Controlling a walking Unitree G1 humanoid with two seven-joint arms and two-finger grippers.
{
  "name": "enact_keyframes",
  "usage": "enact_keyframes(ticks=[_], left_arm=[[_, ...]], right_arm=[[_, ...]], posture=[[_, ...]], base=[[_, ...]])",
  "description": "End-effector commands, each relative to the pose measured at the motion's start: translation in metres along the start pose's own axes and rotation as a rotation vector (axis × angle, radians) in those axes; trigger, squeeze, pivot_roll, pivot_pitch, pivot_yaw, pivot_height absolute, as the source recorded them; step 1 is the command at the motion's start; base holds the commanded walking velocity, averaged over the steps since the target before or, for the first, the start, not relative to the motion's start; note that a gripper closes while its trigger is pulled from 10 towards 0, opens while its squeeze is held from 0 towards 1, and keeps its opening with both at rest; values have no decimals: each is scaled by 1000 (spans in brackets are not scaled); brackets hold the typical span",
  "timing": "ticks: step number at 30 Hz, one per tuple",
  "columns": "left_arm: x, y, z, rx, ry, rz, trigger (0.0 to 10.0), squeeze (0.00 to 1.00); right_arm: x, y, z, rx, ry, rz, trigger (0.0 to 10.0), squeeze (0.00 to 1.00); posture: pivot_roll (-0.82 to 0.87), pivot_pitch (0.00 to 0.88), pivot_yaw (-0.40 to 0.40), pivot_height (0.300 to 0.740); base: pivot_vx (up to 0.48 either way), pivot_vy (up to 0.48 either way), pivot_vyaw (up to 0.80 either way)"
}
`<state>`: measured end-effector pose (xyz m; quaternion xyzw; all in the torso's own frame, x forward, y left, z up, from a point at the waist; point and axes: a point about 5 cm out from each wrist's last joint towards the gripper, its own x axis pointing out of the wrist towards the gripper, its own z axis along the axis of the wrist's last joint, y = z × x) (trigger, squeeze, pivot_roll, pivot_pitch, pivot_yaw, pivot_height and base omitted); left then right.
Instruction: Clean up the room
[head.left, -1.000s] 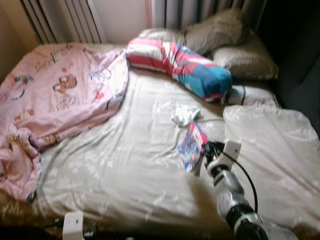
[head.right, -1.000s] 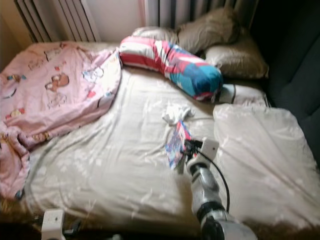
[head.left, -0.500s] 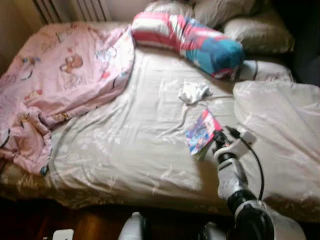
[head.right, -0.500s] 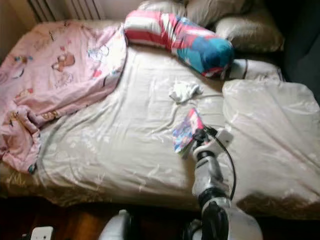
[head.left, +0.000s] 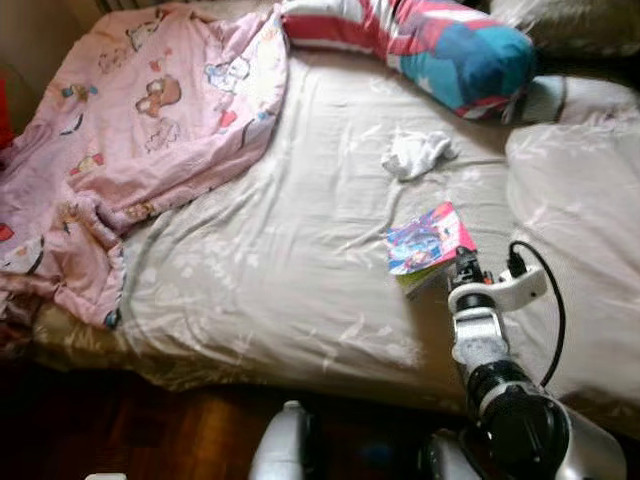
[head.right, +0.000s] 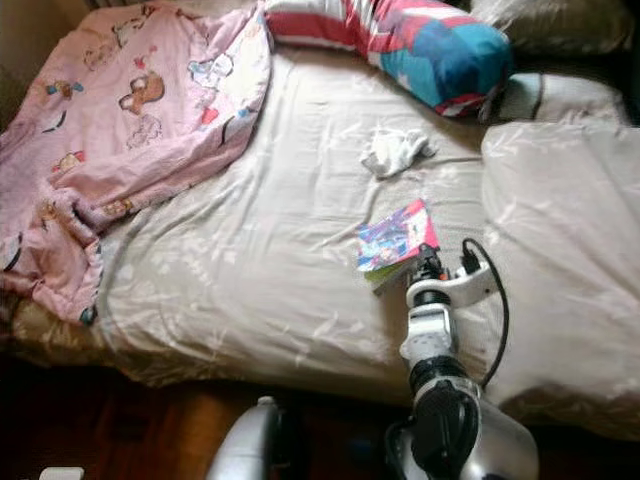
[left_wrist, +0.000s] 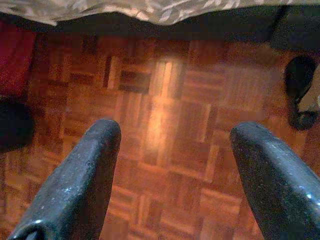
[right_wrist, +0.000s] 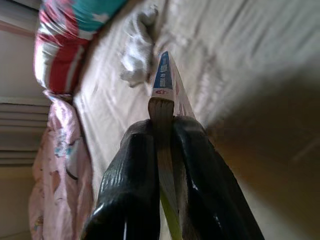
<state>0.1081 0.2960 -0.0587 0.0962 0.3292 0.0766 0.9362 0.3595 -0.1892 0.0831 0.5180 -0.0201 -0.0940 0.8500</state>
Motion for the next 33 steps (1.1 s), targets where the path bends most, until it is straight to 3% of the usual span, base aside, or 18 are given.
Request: enact_keyframes(ticks=[1,13,19,20,21,22,23,24,25,26,33], left_arm=[[-12,9,-15,34,53,-1,10000,0],[-18,22,-17,66,61,-8,10000,0],[-19,18,-17,67,56,-18,10000,0],[-17,16,-16,67,48,-22,10000,0],[-16,15,-14,66,43,-24,10000,0],[-15,15,-13,66,39,-25,10000,0],[-15,14,-12,65,34,-26,10000,0],[-14,14,-10,65,29,-26,10000,0],[-13,14,-10,65,27,-27,10000,0],[-13,14,-9,64,24,-27,10000,0],[-11,12,-6,60,10,-26,10000,0]], right_arm=[[-6,-11,-6,12,8,-42,10000,0],[-22,-48,10,-69,-34,-161,10000,0],[-25,-52,11,-82,-37,-180,10000,0],[-25,-52,11,-95,-33,-180,10000,282],[-25,-52,11,-100,-30,-180,10000,459],[-25,-52,11,-103,-28,-179,10000,459],[-25,-52,11,-112,-23,-177,10000,635],[-24,-51,10,-122,-18,-174,10000,635],[-24,-51,10,-123,-17,-173,10000,749],[-24,-51,10,-123,-18,-174,10000,796],[-25,-52,10,-143,-16,-185,10000,753]], posture=[[371,374,190,660],[370,402,227,660],[367,403,229,660],[366,403,228,660],[365,400,226,660],[365,400,226,660],[365,398,225,660],[365,398,225,660],[366,398,225,660],[364,397,222,660],[358,387,215,660]], base=[[0,0,0],[0,0,0],[0,0,0],[0,0,0],[0,0,0],[0,0,0],[0,0,0],[0,0,0],[0,0,0],[0,0,0],[0,0,0]])
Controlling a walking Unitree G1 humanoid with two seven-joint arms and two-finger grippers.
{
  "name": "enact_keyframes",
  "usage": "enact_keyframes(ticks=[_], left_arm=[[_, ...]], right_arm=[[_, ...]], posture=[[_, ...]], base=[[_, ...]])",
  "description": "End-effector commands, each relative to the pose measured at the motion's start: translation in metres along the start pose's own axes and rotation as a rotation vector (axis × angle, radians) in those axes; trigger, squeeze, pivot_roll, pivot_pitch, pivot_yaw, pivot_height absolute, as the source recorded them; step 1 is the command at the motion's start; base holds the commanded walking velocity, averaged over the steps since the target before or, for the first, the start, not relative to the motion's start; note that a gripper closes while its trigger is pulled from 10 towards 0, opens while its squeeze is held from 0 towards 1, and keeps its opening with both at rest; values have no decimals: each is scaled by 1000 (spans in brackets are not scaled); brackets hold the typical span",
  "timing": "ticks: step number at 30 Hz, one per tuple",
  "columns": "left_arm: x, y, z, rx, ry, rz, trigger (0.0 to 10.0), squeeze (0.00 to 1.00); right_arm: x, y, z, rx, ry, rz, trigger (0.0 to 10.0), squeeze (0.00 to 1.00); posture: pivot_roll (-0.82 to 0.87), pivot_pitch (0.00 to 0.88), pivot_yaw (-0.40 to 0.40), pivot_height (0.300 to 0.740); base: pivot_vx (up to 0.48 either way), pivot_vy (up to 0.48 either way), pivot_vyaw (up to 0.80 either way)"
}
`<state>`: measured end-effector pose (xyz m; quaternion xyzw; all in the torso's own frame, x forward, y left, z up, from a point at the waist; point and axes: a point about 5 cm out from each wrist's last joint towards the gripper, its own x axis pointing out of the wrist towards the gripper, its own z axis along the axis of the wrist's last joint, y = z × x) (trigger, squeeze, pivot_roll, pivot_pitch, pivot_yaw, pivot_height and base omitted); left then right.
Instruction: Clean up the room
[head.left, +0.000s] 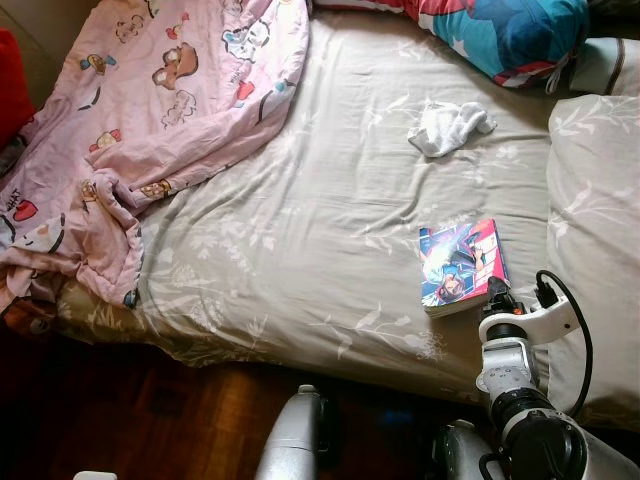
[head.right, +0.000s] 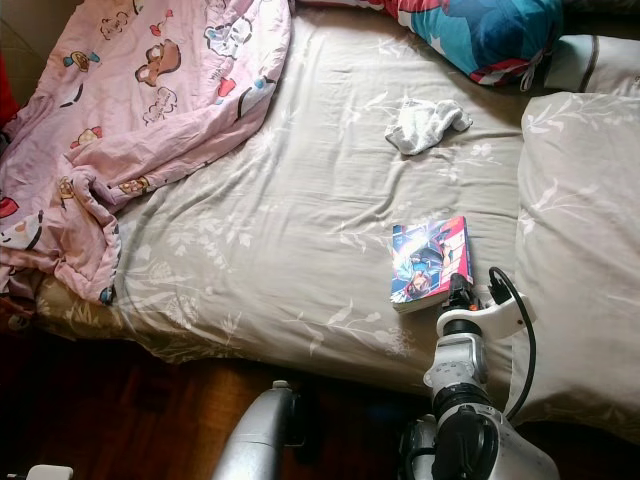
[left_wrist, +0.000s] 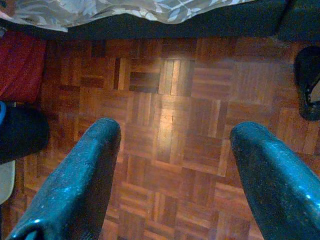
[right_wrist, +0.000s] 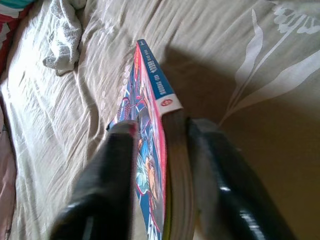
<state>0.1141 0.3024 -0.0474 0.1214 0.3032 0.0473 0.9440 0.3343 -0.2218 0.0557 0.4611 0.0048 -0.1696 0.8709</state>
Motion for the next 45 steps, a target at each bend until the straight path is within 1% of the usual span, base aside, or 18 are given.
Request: enact_keyframes(ticks=[1,5,6,9,12,14,17,21,22,23,24,25,27,30,32,37,42,45], left_arm=[[-9,1,-14,-4,66,6,10000,0],[-2,-4,-8,-10,53,4,10000,0],[1,-7,-6,-13,54,4,10000,0],[4,-9,-4,-17,58,6,10000,0],[14,-16,2,-38,64,19,10000,0],[15,-17,4,-44,61,22,10000,0],[25,-23,12,-55,51,20,10000,0],[34,-30,19,-75,68,23,10000,0],[35,-31,19,-83,76,27,10000,0],[39,-35,22,-104,89,36,10000,0],[39,-35,22,-104,89,36,10000,0],[43,-39,24,-121,98,44,10000,0],[47,-44,28,-135,105,47,10000,0],[53,-53,36,-169,108,56,10000,0],[57,-59,40,-185,114,58,10000,0],[58,-61,42,-206,117,71,10000,0],[60,-57,43,-217,133,90,10000,0],[60,-56,43,-218,138,94,10000,0]], right_arm=[[-7,-10,-10,-22,31,-38,10000,753],[-9,-14,-12,-36,33,-54,10000,722],[-11,-18,-13,-38,35,-72,10000,0],[-14,-22,-16,-50,41,-91,10000,0],[-22,-36,-20,-83,57,-130,10000,0],[-24,-38,-21,-88,58,-137,10000,0],[-28,-46,-20,-113,66,-155,10000,0],[-30,-47,-23,-198,105,-130,10000,0],[-31,-47,-25,-234,122,-113,10000,0],[-33,-47,-31,-355,178,-73,10000,0],[-33,-47,-31,-355,178,-73,10000,0],[-36,-48,-35,-428,216,-53,10000,0],[-39,-51,-39,-478,256,-38,10000,0],[-51,-60,-54,-663,393,9,10000,0],[-59,-66,-63,-728,465,43,10000,0],[-72,-78,-73,-771,537,34,10000,0],[-88,-91,-83,-813,622,-4,10000,0],[-91,-94,-86,-822,643,-16,10000,0]], posture=[[352,381,211,660],[336,357,196,660],[325,346,189,660],[317,332,180,660],[286,288,150,660],[286,288,150,660],[254,252,126,660],[218,205,96,660],[213,198,91,660],[193,170,72,660],[193,170,72,660],[179,154,60,660],[163,130,42,660],[129,85,6,660],[132,67,-6,660],[120,38,-22,673],[114,19,-14,713],[109,13,-10,728]], base=[[0,0,0],[0,0,0],[0,0,0],[0,0,0],[0,0,0],[0,0,0],[0,0,0],[0,0,0],[0,0,0],[0,0,0],[0,0,0],[0,0,0],[0,0,0],[0,0,0],[0,0,0],[0,0,0],[0,0,0],[0,0,0]])
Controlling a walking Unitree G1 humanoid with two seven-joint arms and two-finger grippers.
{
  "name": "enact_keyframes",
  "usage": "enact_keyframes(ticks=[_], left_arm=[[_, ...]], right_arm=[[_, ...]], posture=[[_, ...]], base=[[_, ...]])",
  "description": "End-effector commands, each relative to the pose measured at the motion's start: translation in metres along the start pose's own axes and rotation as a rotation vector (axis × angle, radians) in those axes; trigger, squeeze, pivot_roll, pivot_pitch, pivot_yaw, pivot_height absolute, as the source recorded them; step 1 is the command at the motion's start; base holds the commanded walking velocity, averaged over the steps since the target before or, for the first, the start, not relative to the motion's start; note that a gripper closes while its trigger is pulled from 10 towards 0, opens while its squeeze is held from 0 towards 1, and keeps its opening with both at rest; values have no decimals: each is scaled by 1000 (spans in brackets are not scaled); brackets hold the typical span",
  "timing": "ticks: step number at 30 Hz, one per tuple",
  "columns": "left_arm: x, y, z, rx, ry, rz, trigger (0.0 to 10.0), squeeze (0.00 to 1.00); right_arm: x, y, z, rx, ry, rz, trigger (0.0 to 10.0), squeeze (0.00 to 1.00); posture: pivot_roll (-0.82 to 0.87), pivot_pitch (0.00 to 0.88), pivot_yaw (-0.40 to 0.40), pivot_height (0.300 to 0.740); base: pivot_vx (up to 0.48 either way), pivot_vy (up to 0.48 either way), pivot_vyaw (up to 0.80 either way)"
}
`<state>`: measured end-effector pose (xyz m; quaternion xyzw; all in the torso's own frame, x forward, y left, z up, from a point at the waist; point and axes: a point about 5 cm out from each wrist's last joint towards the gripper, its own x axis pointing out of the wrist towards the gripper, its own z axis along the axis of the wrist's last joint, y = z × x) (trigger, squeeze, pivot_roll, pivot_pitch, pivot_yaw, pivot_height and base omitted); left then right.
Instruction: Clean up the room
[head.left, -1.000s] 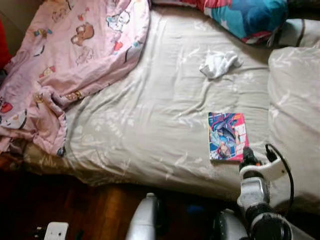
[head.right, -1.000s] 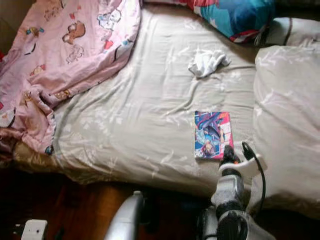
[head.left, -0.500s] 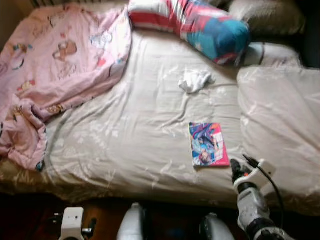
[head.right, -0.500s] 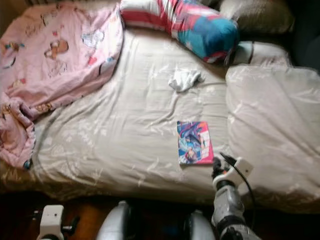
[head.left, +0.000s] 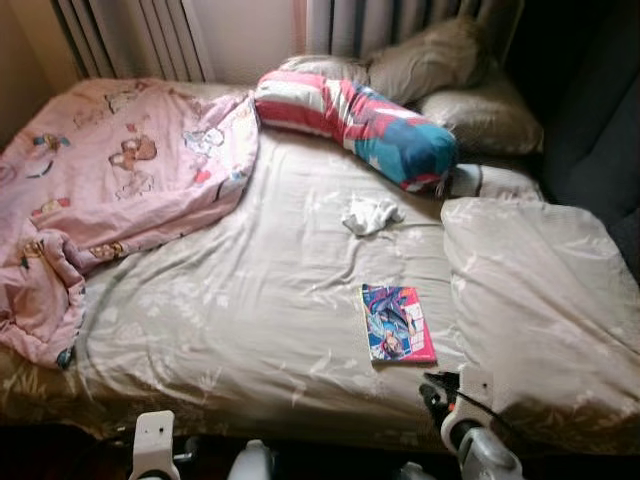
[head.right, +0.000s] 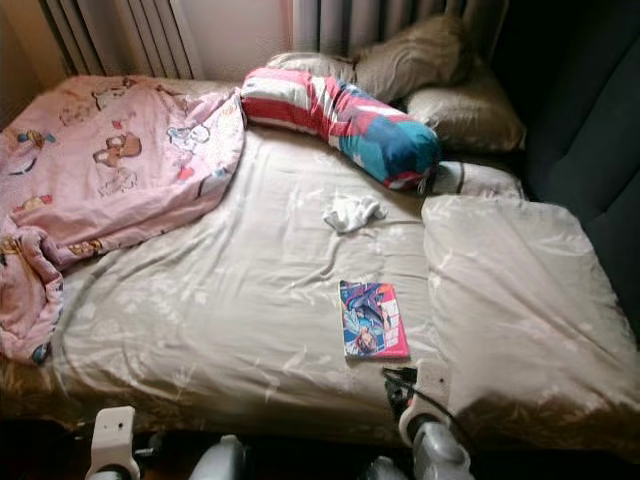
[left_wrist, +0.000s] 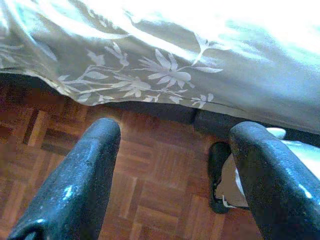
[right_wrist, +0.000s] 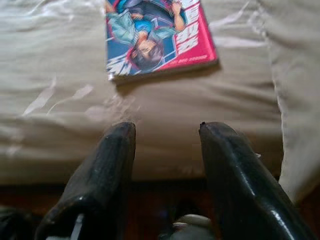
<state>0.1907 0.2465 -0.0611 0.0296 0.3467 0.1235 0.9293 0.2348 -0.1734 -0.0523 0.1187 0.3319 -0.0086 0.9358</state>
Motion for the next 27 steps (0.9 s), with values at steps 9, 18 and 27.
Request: enact_keyframes(ticks=[9,18,27], left_arm=[[1,-3,-4,-29,47,10,10000,0],[-1,-6,-9,-46,74,-2,10000,0],[-2,-5,-15,-58,104,-11,10000,0]], right_arm=[[-5,-12,-12,-7,72,-65,10000,0],[-11,-17,-31,-43,158,-109,10000,0],[-18,-24,-44,-50,205,-130,10000,0]], posture=[[99,2,-13,740],[106,0,-28,740],[102,0,-37,740]], base=[[0,0,0],[0,0,0],[0,0,0]])
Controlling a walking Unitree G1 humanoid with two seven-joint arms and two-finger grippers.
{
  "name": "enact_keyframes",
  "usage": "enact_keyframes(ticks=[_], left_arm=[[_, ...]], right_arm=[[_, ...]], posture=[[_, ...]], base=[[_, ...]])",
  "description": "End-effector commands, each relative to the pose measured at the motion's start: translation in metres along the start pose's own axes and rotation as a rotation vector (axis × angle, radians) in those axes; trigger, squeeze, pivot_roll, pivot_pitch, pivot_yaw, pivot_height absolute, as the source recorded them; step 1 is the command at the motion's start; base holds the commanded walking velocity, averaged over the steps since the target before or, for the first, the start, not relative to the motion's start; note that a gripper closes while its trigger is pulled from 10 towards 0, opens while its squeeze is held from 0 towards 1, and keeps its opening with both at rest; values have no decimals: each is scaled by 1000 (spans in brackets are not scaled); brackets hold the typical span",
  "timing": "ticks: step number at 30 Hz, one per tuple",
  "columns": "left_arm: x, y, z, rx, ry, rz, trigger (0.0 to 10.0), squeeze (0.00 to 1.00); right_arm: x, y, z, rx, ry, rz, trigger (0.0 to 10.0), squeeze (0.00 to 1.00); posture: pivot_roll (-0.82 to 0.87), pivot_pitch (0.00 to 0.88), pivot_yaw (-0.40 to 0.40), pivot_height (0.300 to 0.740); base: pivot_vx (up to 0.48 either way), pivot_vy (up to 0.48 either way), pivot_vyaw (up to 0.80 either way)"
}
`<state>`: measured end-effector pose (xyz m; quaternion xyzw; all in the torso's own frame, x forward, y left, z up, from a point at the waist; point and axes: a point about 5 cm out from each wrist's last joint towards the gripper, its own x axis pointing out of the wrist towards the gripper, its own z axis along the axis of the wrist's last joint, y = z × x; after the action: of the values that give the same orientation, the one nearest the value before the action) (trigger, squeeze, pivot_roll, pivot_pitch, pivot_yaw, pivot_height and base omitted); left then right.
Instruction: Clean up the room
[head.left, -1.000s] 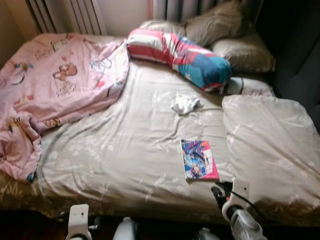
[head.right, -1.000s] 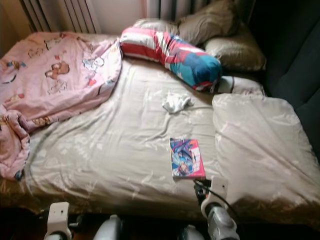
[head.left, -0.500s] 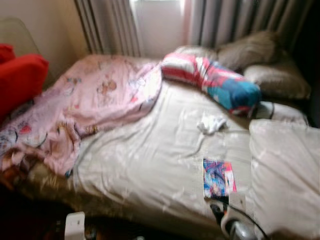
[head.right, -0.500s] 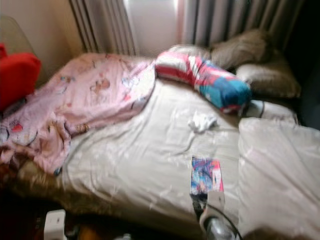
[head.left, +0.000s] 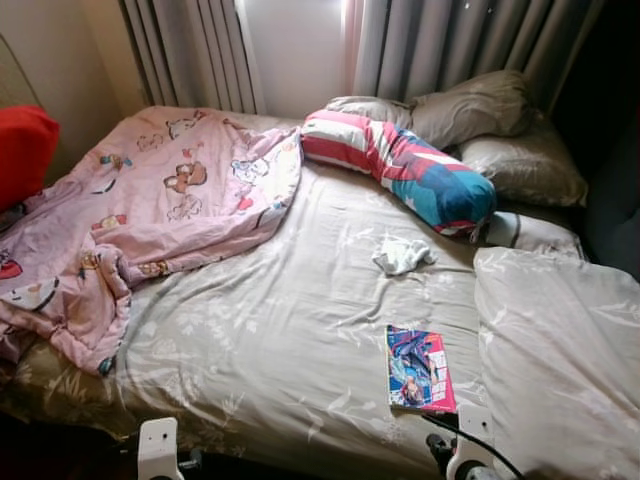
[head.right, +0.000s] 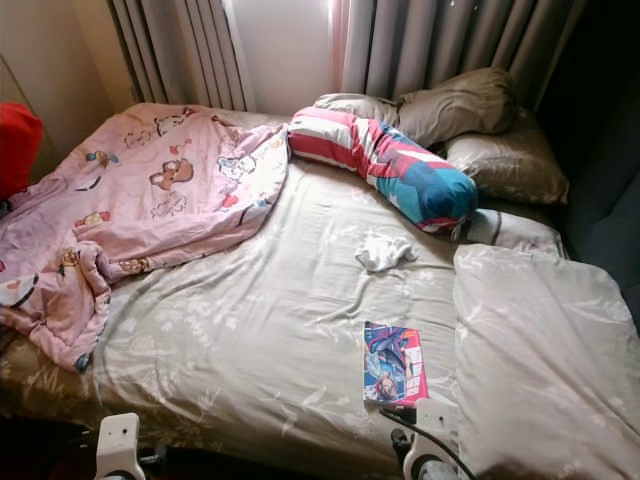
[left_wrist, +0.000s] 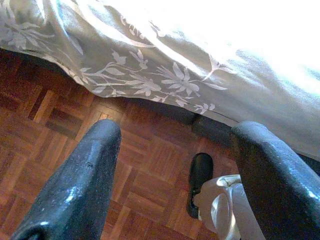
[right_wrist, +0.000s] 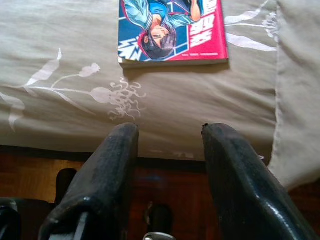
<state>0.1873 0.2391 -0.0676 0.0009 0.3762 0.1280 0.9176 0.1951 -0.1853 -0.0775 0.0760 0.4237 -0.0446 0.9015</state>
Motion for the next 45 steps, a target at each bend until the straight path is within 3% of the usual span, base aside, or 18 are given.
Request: enact_keyframes(ticks=[1,10,16,22,29,37,42,45], left_arm=[[-2,4,-8,-11,38,2,10000,0],[-3,16,-10,-13,58,11,10000,0],[-3,17,-10,-7,64,10,10000,0],[-3,11,-12,0,77,1,10000,0],[-2,15,-10,1,79,7,10000,0],[-3,26,-9,-2,77,19,10000,0],[-4,25,-13,-5,83,19,10000,0],[-4,17,-15,-8,84,13,10000,0]], right_arm=[[-1,-5,-4,-7,21,-13,10000,0],[-2,-11,-2,-32,8,-8,10000,0],[-2,-8,-4,-12,14,-5,10000,0],[-4,-19,-7,-10,23,-17,10000,0],[-5,-24,-6,-37,23,-19,10000,0],[-1,-3,-3,-10,9,-2,10000,0],[-1,-2,-2,-5,4,-2,10000,0],[-3,-11,-5,0,2,-10,10000,0]], posture=[[100,0,-38,740],[99,0,-35,740],[103,0,-28,740],[102,0,-19,740],[105,0,-18,740],[105,0,-15,740],[102,0,-12,740],[105,2,-13,740]], base=[[0,371,0],[0,388,493],[0,391,0],[0,390,0],[0,389,0],[0,389,400],[0,389,0],[0,390,0]])
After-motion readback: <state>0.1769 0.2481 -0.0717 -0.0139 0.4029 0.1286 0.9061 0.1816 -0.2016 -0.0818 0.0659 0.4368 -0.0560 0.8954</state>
